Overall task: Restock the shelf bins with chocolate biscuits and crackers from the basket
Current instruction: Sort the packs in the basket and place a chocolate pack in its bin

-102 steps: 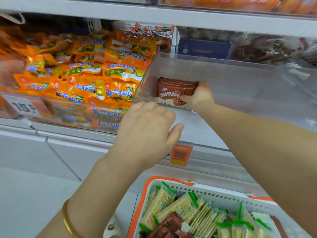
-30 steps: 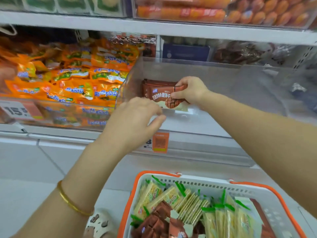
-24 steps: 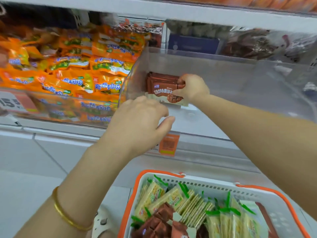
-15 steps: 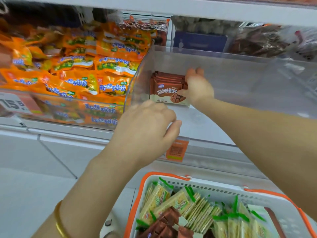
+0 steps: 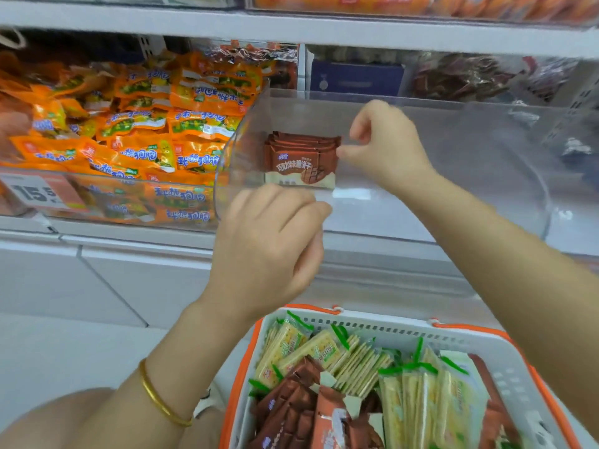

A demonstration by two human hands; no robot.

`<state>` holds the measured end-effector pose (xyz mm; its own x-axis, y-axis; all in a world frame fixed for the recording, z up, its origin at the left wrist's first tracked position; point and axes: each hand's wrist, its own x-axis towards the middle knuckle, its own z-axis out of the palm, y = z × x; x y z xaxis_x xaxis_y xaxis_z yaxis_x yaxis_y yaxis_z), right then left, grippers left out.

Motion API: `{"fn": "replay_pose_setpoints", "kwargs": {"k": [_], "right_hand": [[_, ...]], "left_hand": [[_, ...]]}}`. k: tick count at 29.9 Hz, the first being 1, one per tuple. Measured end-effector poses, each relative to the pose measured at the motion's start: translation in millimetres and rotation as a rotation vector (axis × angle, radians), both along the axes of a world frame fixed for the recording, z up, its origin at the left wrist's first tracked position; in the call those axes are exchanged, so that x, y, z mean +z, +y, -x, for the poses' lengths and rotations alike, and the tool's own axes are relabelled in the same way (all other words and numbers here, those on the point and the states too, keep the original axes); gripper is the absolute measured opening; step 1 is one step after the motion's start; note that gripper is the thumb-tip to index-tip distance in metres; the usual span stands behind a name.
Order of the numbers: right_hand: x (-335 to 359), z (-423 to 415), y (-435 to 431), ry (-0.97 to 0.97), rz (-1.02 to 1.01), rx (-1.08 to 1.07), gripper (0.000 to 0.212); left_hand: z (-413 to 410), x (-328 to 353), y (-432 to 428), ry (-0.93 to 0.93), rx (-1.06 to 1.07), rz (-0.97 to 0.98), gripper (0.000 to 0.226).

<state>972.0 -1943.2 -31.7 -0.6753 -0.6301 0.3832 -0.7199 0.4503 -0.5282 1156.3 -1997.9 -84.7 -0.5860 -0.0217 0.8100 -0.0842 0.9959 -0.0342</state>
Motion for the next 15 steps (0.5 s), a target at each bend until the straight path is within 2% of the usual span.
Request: {"fn": "replay_pose_setpoints", "kwargs": {"k": [3,5,7,10,12,15], "right_hand": [[-1,-57,85,-0.25,0.176,0.23,0.026],[-38,-75,125,-0.389,0.119,0.305,0.025],[-94,-83,147,-0.479,-0.101,0.304,0.023],[-183,-77,160,-0.444,-0.567,0.362,0.011],[-223,-78,165,-0.372,-0.783,0.444,0.027],[-257,-87,171,-0.322,-0.89,0.503,0.054]], "left_hand": [[-15,-25,32,-0.152,-0.071,-0.018,0.019],[-23,-51,43,-0.405,-0.072,-0.07,0.023],[-28,-76,53,-0.674,-0.047,-0.169,0.035],[-32,-102,65,-0.862,0.009,-0.243,0.047],[-34,-114,70,-0.9,0.031,-0.251,0.036],[-36,-123,72,-0.973,0.035,-0.277,0.027]]}}
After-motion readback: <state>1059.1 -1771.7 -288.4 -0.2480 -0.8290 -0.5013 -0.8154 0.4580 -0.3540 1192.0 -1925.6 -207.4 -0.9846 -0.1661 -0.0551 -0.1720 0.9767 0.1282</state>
